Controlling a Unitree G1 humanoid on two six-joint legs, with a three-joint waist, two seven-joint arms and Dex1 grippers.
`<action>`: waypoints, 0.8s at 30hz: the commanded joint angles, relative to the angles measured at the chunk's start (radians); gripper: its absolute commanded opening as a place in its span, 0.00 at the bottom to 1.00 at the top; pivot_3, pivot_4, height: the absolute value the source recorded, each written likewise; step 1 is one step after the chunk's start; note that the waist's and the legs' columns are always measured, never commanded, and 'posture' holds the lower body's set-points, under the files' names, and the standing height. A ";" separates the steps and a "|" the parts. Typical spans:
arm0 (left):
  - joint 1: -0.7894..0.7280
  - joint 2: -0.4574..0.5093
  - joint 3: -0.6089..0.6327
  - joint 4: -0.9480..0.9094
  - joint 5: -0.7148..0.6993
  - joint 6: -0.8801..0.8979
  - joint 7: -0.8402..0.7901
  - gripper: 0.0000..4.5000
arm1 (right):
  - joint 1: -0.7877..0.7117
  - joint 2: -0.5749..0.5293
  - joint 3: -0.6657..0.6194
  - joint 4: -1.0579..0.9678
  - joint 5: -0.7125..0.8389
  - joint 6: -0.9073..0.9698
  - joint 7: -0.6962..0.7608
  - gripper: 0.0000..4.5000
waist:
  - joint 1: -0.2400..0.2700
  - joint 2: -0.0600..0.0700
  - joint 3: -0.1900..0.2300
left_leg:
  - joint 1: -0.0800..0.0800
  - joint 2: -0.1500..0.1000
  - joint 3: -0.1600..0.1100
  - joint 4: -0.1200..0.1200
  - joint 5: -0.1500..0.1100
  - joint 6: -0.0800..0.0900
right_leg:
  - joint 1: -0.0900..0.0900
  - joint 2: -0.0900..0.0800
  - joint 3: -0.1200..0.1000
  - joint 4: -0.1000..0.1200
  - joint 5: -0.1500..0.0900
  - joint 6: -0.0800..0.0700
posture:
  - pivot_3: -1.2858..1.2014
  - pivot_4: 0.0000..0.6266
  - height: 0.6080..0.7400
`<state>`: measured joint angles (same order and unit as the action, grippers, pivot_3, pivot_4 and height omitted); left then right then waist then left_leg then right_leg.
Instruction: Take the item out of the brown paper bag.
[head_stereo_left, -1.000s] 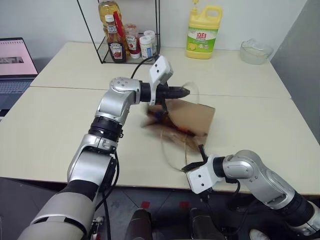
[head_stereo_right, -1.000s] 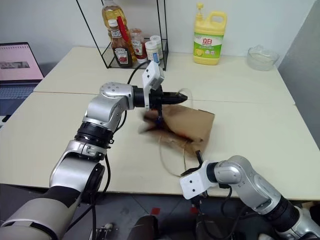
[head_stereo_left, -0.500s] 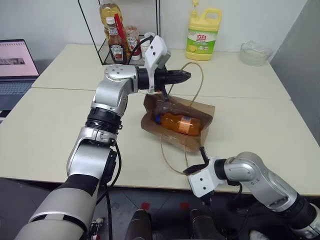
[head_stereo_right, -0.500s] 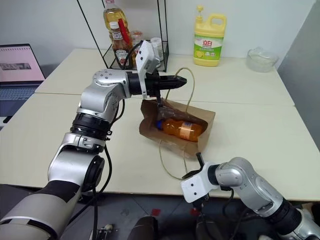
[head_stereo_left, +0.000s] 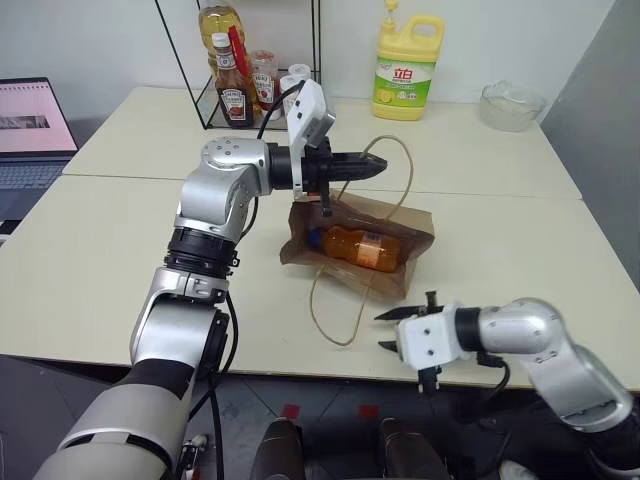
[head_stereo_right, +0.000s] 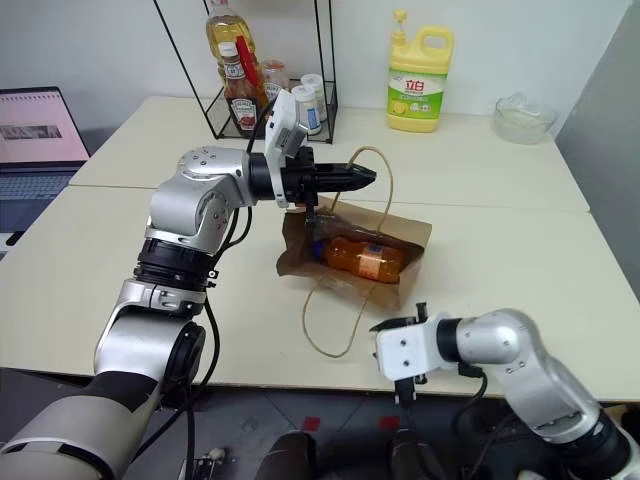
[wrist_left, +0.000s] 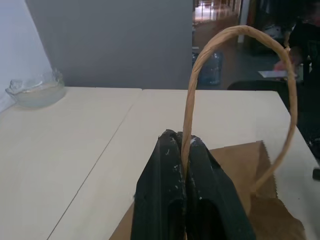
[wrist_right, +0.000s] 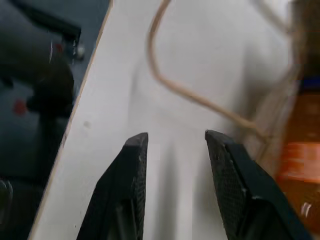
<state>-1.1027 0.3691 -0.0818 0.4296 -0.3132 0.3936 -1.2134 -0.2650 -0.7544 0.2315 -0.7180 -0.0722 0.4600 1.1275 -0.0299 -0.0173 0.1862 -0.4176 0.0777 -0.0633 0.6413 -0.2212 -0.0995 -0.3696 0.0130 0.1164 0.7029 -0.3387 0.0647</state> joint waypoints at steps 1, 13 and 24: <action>-0.010 0.005 0.019 -0.033 -0.025 0.004 -0.003 0.00 | -0.051 0.003 -0.173 -0.153 0.274 0.311 0.040 0.42 | 0.000 0.000 0.000 | 0.000 0.000 0.000 0.000 0.000 0.000 | 0.000 0.000 0.000 0.000 0.000 0.000 | 0.52 0.24 1.00; -0.073 -0.013 0.064 0.059 -0.051 0.063 0.030 0.00 | -0.434 0.204 0.108 0.043 0.176 0.433 -0.366 0.42 | -0.004 0.000 0.000 | -0.003 0.000 0.000 -0.001 -0.001 0.002 | -0.004 0.001 0.000 0.001 0.000 0.000 | 0.52 0.24 1.00; -0.082 -0.017 0.074 0.066 -0.065 0.089 0.026 0.00 | -0.535 0.309 0.335 0.283 -0.057 0.423 -0.535 0.42 | -0.004 0.000 0.000 | -0.009 0.000 0.000 0.000 0.000 0.000 | -0.011 0.000 -0.001 0.002 0.000 0.000 | 0.52 0.24 1.00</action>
<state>-1.1536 0.3498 -0.0312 0.5239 -0.3538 0.4826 -1.1883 -0.7680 -0.4439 0.5580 -0.4382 -0.0912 0.8870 0.6106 -0.0344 -0.0169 0.1864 -0.4268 0.0779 -0.0638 0.6417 -0.2209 -0.0998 -0.3808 0.0130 0.1157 0.7053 -0.3387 0.0644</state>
